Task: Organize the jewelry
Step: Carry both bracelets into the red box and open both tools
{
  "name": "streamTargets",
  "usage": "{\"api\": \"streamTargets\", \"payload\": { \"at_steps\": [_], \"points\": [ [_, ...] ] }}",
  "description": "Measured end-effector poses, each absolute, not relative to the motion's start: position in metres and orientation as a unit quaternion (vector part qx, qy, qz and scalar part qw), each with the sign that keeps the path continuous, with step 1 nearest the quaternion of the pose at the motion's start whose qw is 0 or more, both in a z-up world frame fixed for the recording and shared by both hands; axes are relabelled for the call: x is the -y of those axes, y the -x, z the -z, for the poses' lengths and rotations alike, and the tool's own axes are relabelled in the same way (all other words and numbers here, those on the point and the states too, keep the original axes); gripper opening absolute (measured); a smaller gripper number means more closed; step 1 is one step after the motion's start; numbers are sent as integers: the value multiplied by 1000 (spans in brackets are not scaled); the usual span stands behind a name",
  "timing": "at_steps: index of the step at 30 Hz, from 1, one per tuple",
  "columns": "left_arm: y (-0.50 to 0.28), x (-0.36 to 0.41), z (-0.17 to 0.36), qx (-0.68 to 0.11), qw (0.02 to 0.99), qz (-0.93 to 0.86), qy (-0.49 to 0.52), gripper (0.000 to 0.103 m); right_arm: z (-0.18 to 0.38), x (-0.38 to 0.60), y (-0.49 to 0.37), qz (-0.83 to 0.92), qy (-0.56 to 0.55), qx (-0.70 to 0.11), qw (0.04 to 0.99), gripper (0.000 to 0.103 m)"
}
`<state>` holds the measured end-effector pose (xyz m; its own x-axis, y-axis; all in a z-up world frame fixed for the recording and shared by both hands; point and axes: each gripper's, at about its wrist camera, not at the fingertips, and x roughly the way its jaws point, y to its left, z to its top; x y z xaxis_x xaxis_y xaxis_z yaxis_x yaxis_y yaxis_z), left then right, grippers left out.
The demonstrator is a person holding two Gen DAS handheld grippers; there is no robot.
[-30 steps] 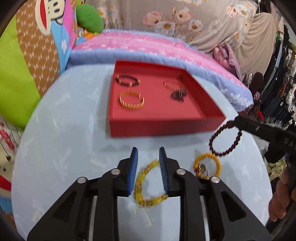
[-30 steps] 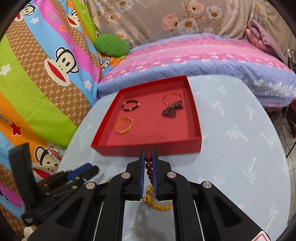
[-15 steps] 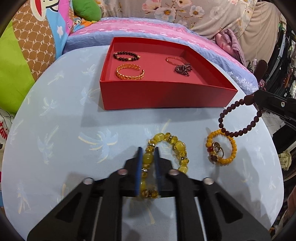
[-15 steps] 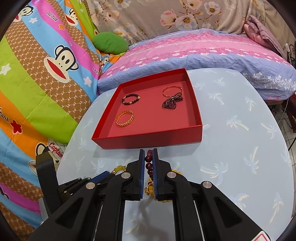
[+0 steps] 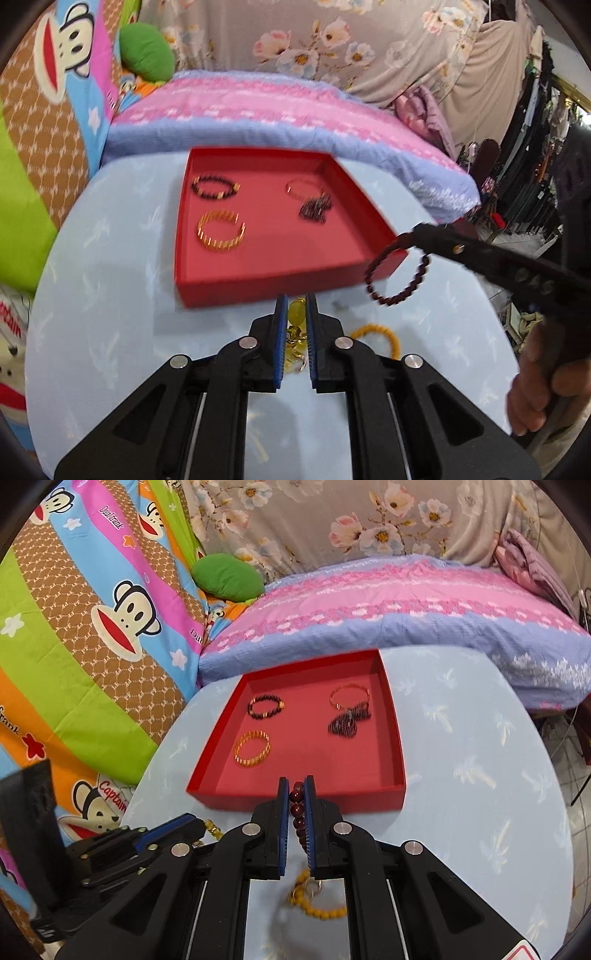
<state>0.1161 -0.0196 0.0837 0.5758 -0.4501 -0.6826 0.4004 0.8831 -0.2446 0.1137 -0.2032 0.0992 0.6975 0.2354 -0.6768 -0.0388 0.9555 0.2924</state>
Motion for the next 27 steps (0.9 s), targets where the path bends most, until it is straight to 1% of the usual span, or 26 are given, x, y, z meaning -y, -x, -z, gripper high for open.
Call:
{"api": "streamTargets", "payload": {
  "at_steps": [5,10,13,17,21,24,27],
  "points": [
    [-140,31,-124,-352,903,246,28,9,-119,203,-141,-77,-119,-359,923,8],
    [-165,36,-139,-330,912,244,28,9,-122,208,-169,-80,-131,-356,922,8],
    [-184,36,-123,-343,908,237,38,9,-109,213,-186,-83,-145,-372,913,8],
    [-208,32,-80,-390,895,213,51,9,-78,214,-203,-74,-146,-406,899,8],
    [-212,22,-48,-418,886,193,54,10,-48,223,-211,-54,-150,-434,887,8],
    [-211,14,-36,-429,883,182,56,10,-36,234,-210,-37,-160,-439,883,8],
    [-210,8,-28,-435,882,170,59,10,-32,239,-206,-25,-163,-434,886,11]
  ]
}}
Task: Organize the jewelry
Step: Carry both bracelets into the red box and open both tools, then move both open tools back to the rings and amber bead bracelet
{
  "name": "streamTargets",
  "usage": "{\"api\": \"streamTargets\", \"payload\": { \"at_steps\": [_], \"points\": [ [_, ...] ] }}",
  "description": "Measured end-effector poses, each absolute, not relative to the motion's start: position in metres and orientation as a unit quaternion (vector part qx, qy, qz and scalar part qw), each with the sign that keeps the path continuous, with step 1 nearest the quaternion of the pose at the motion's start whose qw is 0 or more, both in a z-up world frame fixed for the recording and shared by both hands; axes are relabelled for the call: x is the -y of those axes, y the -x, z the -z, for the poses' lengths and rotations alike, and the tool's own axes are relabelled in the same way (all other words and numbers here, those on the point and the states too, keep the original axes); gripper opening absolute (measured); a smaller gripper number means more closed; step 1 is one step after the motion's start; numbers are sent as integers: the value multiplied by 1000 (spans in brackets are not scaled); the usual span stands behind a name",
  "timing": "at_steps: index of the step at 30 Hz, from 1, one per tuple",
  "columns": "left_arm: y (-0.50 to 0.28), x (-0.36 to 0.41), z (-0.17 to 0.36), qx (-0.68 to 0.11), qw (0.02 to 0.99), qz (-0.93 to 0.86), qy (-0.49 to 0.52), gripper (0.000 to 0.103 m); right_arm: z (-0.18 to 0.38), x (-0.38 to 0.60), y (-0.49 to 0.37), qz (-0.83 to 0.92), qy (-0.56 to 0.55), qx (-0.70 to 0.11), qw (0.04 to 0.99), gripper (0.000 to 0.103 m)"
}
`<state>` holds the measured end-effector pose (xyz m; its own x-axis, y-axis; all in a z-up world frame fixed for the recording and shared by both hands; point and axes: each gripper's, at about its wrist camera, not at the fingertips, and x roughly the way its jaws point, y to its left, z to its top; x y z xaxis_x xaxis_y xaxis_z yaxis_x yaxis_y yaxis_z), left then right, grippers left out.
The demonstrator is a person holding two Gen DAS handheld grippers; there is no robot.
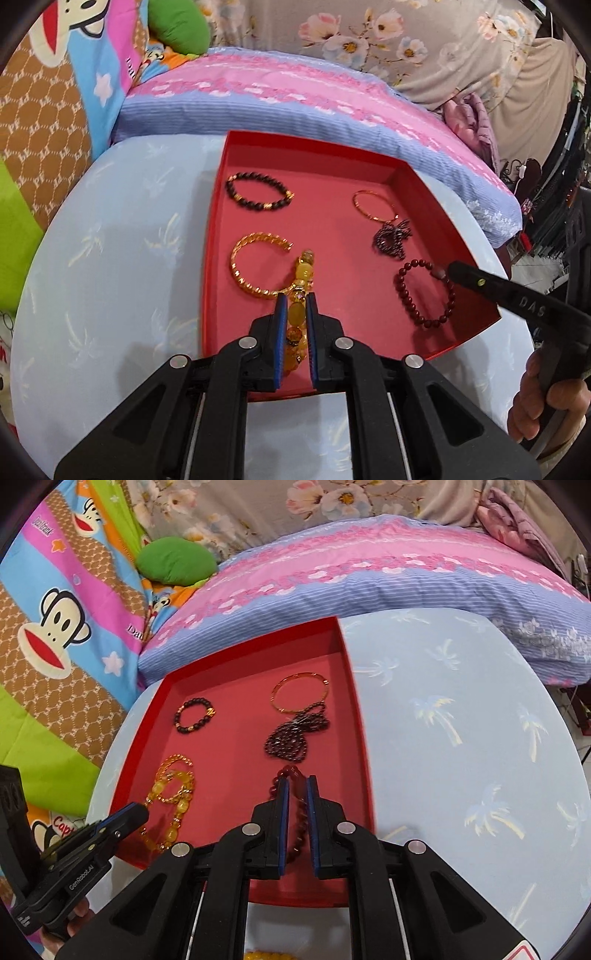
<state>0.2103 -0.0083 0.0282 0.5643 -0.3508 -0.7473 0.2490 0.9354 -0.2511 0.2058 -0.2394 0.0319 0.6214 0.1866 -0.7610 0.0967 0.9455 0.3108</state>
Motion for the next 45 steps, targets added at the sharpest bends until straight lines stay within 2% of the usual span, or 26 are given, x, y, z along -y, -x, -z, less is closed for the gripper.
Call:
{"api": "streamTargets", "payload": {
  "at_steps": [4,11,30,45],
  "points": [
    [-207,6,-26,-431,887,154,59,15,-33,240,-198,-15,-157,-426,891,22],
    [-197,9,-31,-421,891,158,60,29,-39,235,-182,-13,-150,-414,898,30],
    [-145,12,-48,-396,903,159,55,30,-48,224,-115,-8,-123,-403,907,35],
    [-106,14,-26,-415,894,162,45,33,-10,215,-77,-6,-111,-449,886,35]
  ]
}}
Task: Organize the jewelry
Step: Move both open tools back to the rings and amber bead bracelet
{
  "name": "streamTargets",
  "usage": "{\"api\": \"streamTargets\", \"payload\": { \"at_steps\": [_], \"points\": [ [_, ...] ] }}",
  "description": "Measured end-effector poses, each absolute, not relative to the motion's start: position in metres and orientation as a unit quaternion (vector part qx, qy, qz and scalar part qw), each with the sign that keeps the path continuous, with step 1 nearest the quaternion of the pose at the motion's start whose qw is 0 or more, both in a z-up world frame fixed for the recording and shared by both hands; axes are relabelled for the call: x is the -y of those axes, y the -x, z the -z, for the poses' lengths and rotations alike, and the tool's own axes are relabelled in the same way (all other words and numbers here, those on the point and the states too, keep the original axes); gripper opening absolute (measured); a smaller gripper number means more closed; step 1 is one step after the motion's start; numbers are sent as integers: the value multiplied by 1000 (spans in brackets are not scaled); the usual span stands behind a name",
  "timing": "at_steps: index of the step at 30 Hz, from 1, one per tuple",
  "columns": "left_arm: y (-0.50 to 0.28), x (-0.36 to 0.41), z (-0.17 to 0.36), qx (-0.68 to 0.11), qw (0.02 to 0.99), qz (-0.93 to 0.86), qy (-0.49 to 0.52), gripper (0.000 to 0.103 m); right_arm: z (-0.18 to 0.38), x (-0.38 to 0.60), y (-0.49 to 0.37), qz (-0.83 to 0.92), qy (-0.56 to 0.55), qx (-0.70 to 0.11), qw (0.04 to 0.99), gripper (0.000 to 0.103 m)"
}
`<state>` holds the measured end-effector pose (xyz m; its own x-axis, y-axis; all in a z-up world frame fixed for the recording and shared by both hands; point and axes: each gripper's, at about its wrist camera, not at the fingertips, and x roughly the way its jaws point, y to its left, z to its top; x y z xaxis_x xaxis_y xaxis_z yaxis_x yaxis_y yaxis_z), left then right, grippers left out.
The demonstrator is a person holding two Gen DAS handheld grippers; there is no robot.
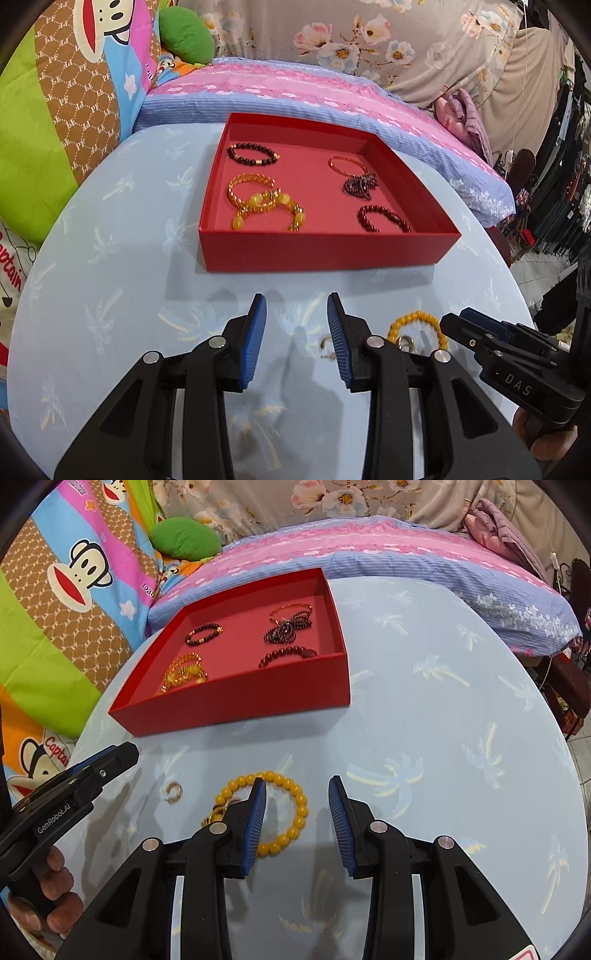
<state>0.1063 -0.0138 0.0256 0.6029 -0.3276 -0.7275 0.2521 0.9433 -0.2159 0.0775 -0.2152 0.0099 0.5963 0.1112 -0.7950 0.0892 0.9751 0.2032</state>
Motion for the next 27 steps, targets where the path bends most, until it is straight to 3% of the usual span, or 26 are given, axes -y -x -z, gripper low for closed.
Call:
{"api": "streamTargets", "payload": {
  "at_steps": [12,15,19,27],
  "points": [
    [-92,18,-10,-432,884,171,45,33,4,207,-73,-2,-93,-458,884,32],
    [-88,21,-10,-434,882,177,47,33,5,206,-74,4,-84,-456,886,25],
    [-83,25,-10,-434,880,187,46,33,6,208,-75,20,-72,-456,887,8],
    [-68,43,-11,-437,872,217,37,34,5,216,-64,23,-93,-462,882,7]
  ]
}}
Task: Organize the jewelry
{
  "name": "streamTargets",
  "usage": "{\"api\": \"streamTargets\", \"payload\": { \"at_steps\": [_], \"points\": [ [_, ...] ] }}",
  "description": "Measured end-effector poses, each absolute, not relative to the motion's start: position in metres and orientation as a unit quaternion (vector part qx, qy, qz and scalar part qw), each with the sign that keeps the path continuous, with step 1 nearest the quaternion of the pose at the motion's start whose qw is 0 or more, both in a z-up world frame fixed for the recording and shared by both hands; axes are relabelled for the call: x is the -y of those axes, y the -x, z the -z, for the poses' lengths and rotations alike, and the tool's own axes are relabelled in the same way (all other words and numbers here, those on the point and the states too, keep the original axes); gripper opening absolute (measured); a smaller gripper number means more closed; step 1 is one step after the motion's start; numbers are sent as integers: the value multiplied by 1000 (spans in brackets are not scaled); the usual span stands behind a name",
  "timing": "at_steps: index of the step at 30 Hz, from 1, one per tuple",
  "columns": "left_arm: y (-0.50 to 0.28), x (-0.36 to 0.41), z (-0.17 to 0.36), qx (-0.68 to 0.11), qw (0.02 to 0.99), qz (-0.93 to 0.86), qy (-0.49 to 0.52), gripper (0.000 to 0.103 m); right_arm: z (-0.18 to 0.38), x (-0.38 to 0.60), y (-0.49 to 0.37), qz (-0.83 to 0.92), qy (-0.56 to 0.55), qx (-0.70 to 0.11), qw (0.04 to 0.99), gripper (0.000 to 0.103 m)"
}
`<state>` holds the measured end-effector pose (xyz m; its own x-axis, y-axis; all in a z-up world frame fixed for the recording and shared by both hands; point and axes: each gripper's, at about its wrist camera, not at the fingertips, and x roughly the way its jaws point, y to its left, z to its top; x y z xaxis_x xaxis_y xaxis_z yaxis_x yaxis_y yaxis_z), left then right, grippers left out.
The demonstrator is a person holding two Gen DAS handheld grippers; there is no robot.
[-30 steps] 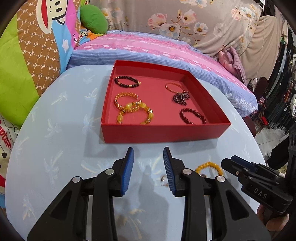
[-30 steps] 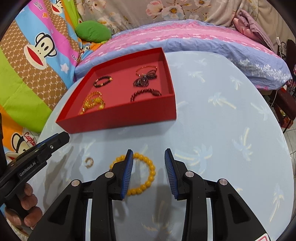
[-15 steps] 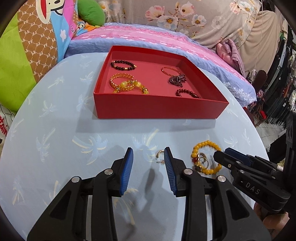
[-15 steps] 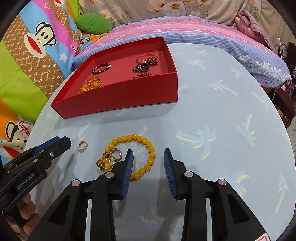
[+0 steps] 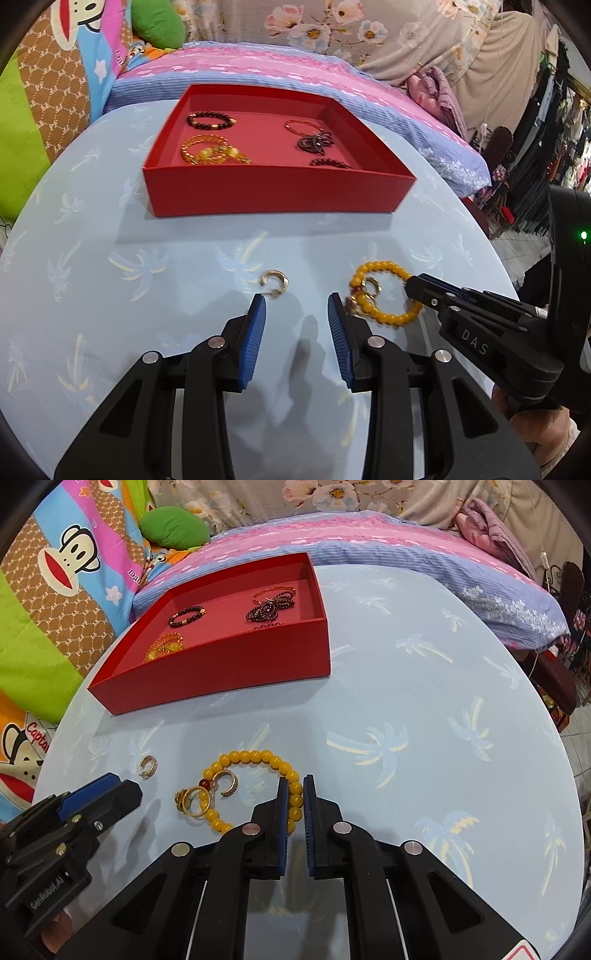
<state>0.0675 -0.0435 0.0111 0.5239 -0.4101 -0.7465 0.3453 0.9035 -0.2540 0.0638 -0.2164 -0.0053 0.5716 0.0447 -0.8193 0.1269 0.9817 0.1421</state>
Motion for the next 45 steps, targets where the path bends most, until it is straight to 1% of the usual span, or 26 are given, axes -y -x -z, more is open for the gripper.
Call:
{"api": "streamTargets", "payload": {
  "at_steps": [3,6,17,22,28,30,34,36,42,45],
  "points": [
    [-62,51,-10,-438,870,225,29,38,5,217,-60,23,-95,-463,881,7],
    [-57,59,-9,-441,866,235,25,39,4,219,-57,25,-100,-464,880,7],
    [-58,83,-1,-453,860,236,13,39,5,228,-48,25,-110,-464,879,7],
    [-62,84,-1,-455,860,232,14,37,6,229,-46,23,-112,-462,879,7],
    [-63,87,0,-453,861,229,7,29,6,228,-46,24,-110,-460,881,8],
    [-63,87,0,-453,861,230,6,21,6,227,-46,25,-108,-460,881,8],
    [-64,85,1,-453,862,228,7,12,6,226,-45,25,-108,-460,881,8],
    [-65,84,2,-454,861,228,9,6,6,226,-45,24,-109,-460,881,8],
    [-65,82,2,-454,861,230,9,0,5,226,-43,21,-112,-460,880,7],
    [-65,79,2,-455,861,228,12,0,4,225,-42,19,-112,-459,881,7]
  ]
}}
